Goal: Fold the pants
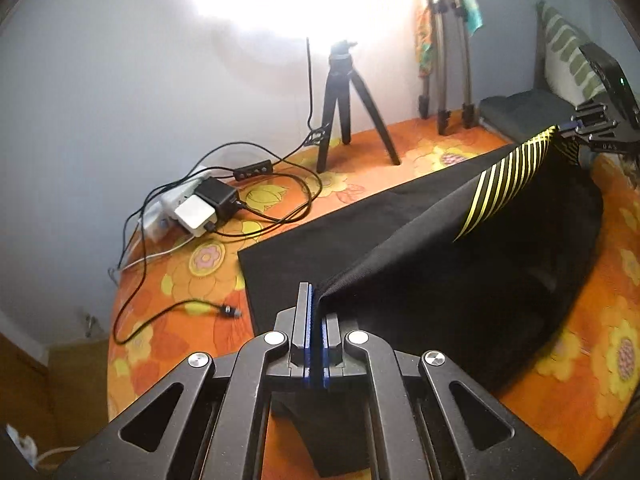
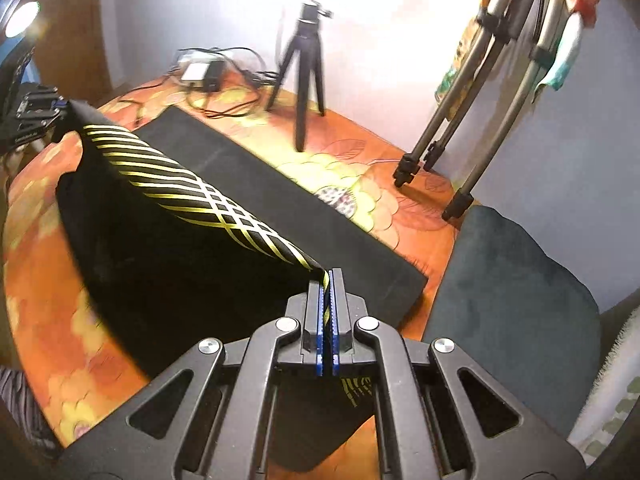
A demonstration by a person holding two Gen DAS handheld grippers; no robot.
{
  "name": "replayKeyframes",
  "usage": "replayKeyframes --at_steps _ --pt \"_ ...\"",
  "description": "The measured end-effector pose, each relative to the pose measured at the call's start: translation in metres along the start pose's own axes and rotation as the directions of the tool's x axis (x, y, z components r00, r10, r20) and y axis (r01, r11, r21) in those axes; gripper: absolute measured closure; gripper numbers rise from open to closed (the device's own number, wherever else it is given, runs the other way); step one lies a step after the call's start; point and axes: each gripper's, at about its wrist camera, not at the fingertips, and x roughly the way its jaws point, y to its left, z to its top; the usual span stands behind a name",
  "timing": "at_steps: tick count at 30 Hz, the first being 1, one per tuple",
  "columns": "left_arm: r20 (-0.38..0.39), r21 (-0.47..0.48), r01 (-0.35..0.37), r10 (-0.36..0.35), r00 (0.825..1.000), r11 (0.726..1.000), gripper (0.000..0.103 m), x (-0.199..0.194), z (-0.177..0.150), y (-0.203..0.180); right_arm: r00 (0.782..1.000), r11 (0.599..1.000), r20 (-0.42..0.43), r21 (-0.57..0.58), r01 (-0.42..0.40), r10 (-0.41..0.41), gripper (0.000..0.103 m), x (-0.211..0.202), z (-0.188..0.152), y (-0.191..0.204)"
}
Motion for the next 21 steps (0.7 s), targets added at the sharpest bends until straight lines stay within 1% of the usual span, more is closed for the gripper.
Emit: replayKeyframes --at_steps 5,8,13,16,18,19,20,21 --pt "-0.055 0.023 -0.002 0.003 0.999 1.000 0.101 0.049 0.017 0.008 0.999 0.999 -0.047 0.041 0.006 -0.004 0.100 0.050 0.021 -0.026" --pt "-0.081 0.032 0.000 0.002 0.997 0.999 0.101 0.071 0.025 0.012 0.997 0.998 -0.082 0.063 0.003 0.002 0.100 0.076 0.028 -0.037" --pt "-0.139 -0.018 0.024 -0.026 0.990 1.000 0.101 0.107 0.027 0.024 0.990 0.995 -0.137 0.097 -0.026 0.040 0.100 0.109 0.028 -0.048" --pt "-0.168 -0.008 0.022 -0.023 0.986 1.000 0.100 0.119 0.025 0.023 0.985 0.995 -0.170 0.093 -0.027 0.043 0.100 0.124 0.028 -0.047" --pt "-0.193 -0.004 0.025 -0.026 0.981 1.000 0.095 0.124 0.026 0.025 0.981 0.993 -0.188 0.111 -0.032 0.053 0.099 0.131 0.029 -0.050" --pt "-0.198 -0.020 0.006 -0.010 0.980 1.000 0.092 0.125 0.027 0.029 0.980 0.990 -0.189 0.136 -0.036 0.062 0.097 0.132 0.030 -0.055" --pt "-0.195 -0.032 -0.010 0.004 0.981 0.999 0.088 0.125 0.029 0.032 0.980 0.987 -0.185 0.156 -0.043 0.071 0.091 0.133 0.031 -0.058" --pt "-0.189 -0.050 -0.034 0.024 0.982 0.998 0.075 0.125 0.031 0.038 0.982 0.983 -0.177 0.177 -0.038 0.070 0.080 0.132 0.032 -0.062"
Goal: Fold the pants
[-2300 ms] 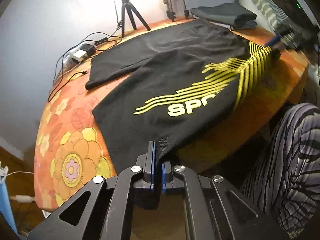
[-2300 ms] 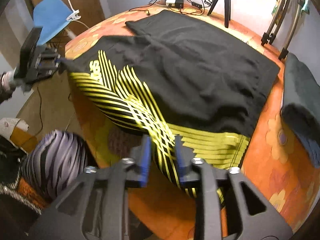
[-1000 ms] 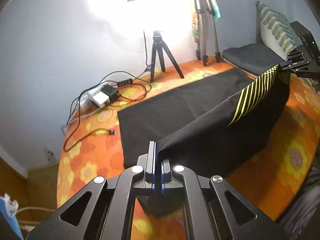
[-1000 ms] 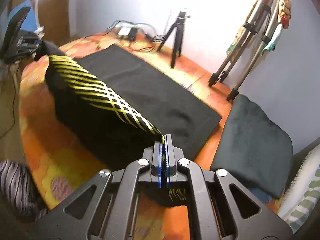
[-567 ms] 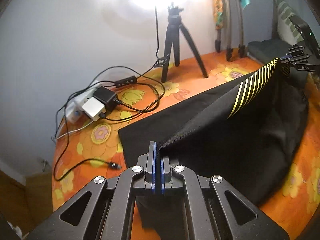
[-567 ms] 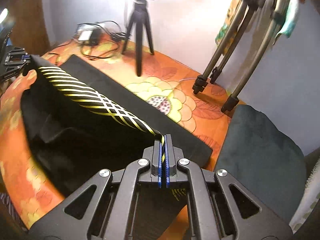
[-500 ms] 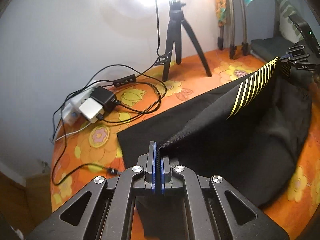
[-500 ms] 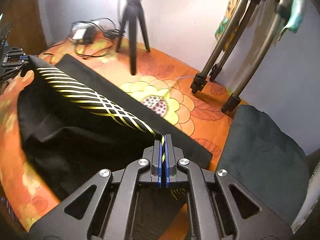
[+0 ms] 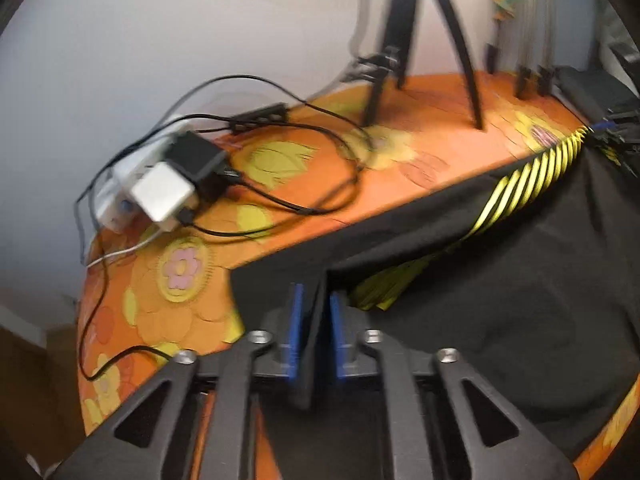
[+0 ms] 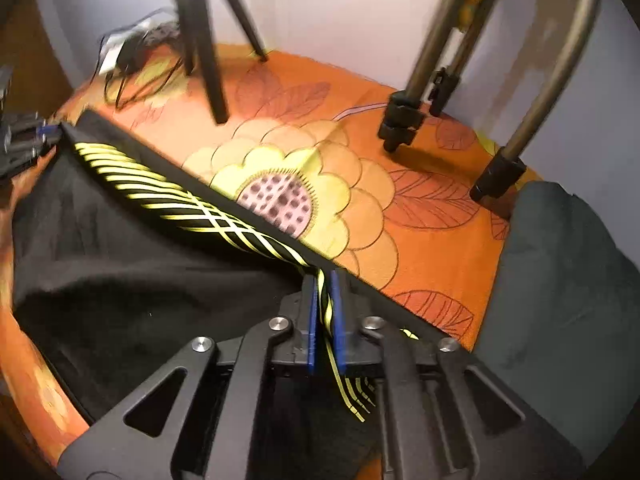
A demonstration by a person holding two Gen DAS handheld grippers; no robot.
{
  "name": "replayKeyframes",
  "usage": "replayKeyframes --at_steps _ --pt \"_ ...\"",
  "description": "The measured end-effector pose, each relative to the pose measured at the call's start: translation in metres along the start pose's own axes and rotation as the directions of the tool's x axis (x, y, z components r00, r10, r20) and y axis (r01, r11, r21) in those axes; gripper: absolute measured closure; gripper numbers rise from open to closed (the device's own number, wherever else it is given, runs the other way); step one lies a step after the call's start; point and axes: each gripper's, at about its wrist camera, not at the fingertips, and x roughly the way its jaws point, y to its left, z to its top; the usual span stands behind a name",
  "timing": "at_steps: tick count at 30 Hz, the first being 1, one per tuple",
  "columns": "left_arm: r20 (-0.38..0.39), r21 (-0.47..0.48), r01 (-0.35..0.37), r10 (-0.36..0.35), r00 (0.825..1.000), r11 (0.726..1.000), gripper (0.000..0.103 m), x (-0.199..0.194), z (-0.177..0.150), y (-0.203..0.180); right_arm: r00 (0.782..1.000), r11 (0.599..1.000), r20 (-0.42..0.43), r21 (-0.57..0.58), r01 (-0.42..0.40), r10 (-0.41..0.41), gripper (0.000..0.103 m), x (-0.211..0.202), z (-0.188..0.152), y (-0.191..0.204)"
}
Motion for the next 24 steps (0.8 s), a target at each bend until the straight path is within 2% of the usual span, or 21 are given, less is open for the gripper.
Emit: replayKeyframes --at_steps 1,2,3,7,12,17,22,24 --pt "0.005 -0.023 -0.019 0.019 1.000 1.000 0.063 -0.001 0.002 0.006 1.000 1.000 0.014 0.020 0.014 -0.014 0.074 -0.002 0.000 -0.004" --pt "0.009 -0.055 -0.039 0.039 0.999 0.998 0.061 -0.002 0.003 0.013 0.998 0.998 0.033 0.040 0.044 -0.045 0.063 -0.005 0.001 -0.007" --pt "0.013 -0.079 -0.045 0.046 0.999 0.996 0.061 -0.004 0.003 0.018 0.997 0.997 0.046 0.056 0.057 -0.060 0.060 -0.008 0.000 -0.010" --pt "0.023 -0.074 -0.072 0.074 0.997 0.995 0.060 -0.013 -0.003 0.024 0.995 0.995 0.076 0.073 0.066 -0.071 0.060 -0.018 -0.004 -0.011" --pt "0.038 -0.090 -0.046 0.050 0.998 0.995 0.060 -0.024 -0.013 0.030 0.994 0.997 0.093 0.054 0.047 -0.052 0.060 -0.032 -0.014 -0.005" --pt "0.022 -0.052 -0.028 0.030 0.999 0.998 0.060 -0.017 -0.017 0.023 0.996 0.991 0.085 0.133 -0.033 0.022 0.052 -0.044 -0.028 -0.023" --pt "0.032 -0.113 0.020 -0.016 0.999 0.993 0.060 -0.012 -0.017 0.032 0.999 0.984 0.032 0.179 0.002 -0.008 0.047 -0.033 -0.026 -0.029" --pt "0.039 -0.127 0.027 -0.023 0.999 0.991 0.060 -0.011 -0.018 0.035 0.999 0.987 0.022 0.158 0.027 -0.031 0.047 -0.029 -0.026 -0.025"
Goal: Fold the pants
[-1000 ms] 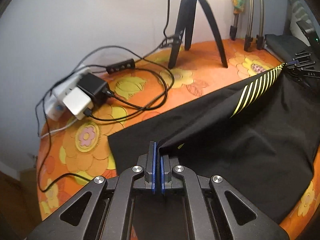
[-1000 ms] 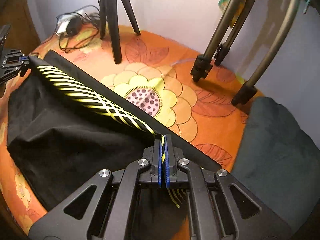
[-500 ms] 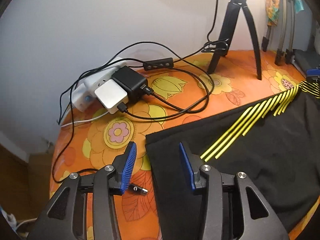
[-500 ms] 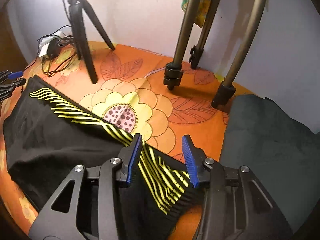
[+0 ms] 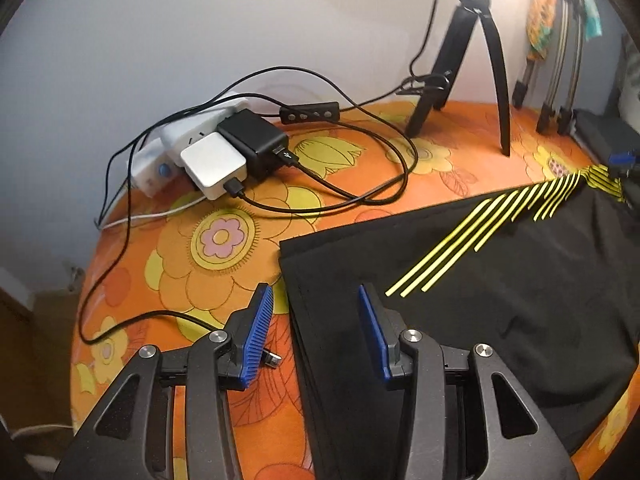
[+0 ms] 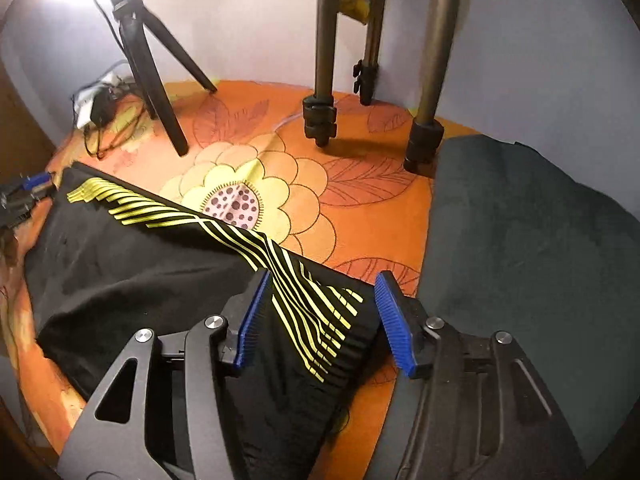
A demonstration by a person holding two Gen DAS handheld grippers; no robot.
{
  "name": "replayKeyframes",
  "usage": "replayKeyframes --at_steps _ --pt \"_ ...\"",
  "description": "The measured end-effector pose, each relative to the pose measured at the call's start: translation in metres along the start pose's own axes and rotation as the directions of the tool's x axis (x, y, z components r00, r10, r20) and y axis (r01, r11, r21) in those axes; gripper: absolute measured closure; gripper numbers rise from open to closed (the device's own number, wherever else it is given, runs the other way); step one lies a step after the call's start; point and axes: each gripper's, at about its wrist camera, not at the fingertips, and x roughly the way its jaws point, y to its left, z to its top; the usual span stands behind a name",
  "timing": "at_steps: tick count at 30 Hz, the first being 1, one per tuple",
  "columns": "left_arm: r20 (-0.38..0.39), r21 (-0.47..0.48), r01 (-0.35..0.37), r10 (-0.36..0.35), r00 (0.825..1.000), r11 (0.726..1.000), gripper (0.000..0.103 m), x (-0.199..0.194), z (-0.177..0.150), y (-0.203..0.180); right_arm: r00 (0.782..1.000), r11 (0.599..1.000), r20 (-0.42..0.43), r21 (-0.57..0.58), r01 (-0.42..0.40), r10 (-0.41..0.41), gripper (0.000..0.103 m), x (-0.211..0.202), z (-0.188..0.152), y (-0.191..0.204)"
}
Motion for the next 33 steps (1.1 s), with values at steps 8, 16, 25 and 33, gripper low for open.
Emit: replayKeyframes --at_steps 8,16,25,33 --pt "-0.015 -0.040 0.007 -0.008 1.000 0.999 0.060 0.018 0.006 0.006 0.999 0.994 -0.016 -0.097 0.043 -0.045 0.082 0.009 -0.008 0.020" --pt "-0.006 -0.006 -0.020 0.020 1.000 1.000 0.100 0.029 0.008 0.001 0.998 0.991 -0.006 -0.125 0.057 -0.058 0.095 0.009 -0.012 0.027" --pt "0.074 0.017 -0.083 0.082 0.994 0.996 0.102 0.024 0.022 -0.001 0.993 0.989 0.060 -0.104 0.108 -0.102 0.100 0.002 -0.010 0.025" --pt "0.011 0.015 -0.129 0.129 0.992 0.991 0.098 0.039 0.026 -0.002 0.980 0.975 0.053 -0.098 0.199 -0.194 0.100 0.011 -0.010 0.026"
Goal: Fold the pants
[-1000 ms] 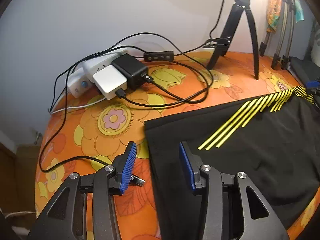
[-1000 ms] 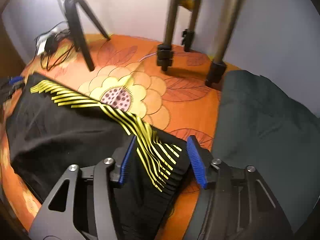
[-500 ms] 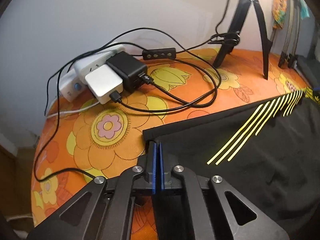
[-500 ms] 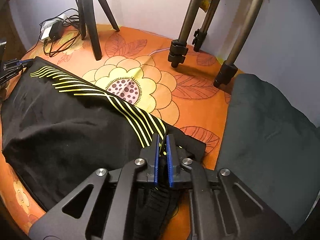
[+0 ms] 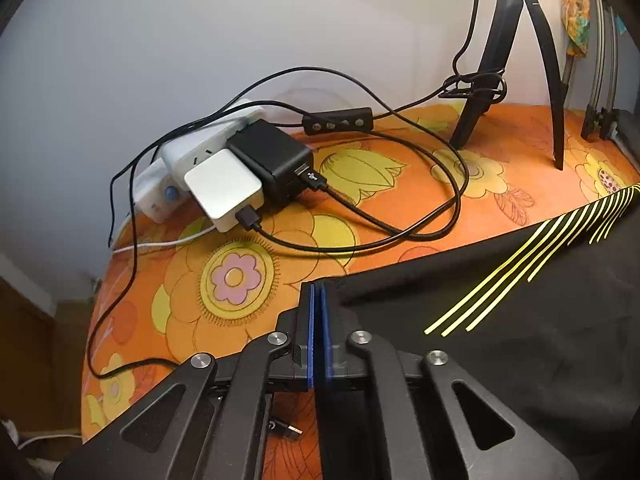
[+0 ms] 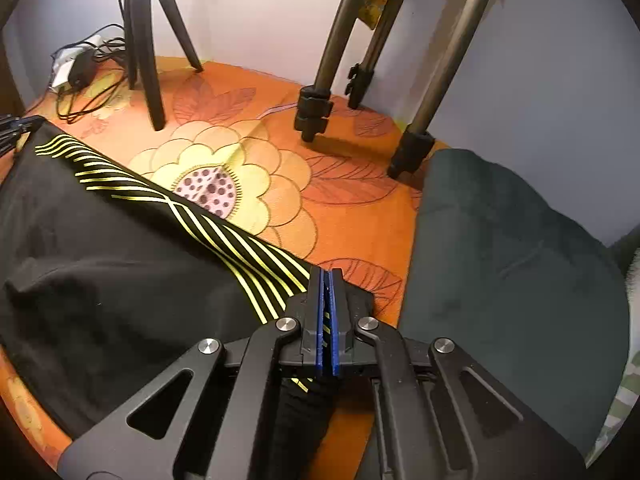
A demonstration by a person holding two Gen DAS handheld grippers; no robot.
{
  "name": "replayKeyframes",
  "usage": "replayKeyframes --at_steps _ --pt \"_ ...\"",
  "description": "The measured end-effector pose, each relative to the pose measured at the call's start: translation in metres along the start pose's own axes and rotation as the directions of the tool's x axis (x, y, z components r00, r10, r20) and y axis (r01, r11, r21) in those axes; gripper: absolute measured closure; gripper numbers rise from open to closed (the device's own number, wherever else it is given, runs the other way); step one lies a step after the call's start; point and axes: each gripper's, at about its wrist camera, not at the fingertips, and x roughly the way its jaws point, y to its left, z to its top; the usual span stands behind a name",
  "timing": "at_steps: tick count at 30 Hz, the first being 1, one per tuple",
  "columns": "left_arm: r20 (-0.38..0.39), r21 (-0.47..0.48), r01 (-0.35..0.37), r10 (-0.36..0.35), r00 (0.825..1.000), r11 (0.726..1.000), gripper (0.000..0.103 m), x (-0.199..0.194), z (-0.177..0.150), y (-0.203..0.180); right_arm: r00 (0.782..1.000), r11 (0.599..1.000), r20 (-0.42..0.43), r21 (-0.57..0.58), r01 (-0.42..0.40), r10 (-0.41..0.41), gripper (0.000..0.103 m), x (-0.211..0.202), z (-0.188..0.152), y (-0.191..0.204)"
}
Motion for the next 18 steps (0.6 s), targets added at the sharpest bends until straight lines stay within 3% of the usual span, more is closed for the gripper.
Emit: replayKeyframes --at_steps 3,6,11,14,18 --pt "0.009 -0.030 -0.012 0.013 1.000 0.999 0.088 -0.016 -0.002 0.010 0.997 0.997 0.004 -0.008 0.080 -0.080 0.100 0.000 0.001 0.000" --pt "0.054 -0.025 -0.011 0.013 0.998 1.000 0.088 -0.045 -0.006 0.015 0.999 0.998 0.022 0.034 0.045 -0.046 0.099 -0.013 0.000 -0.008" --pt "0.108 0.023 0.169 -0.170 0.979 0.985 0.088 -0.113 -0.036 -0.011 0.993 0.997 0.101 0.012 -0.071 0.069 0.098 -0.055 -0.010 0.003" --pt "0.084 0.077 0.323 -0.329 0.941 0.943 0.088 -0.146 -0.066 -0.046 0.978 0.982 0.085 -0.022 -0.189 0.191 0.098 -0.070 -0.024 0.027" --pt "0.005 0.090 0.519 -0.522 0.853 0.850 0.088 -0.166 -0.100 -0.095 0.955 0.954 0.037 -0.069 -0.291 0.294 0.098 -0.080 -0.048 0.068"
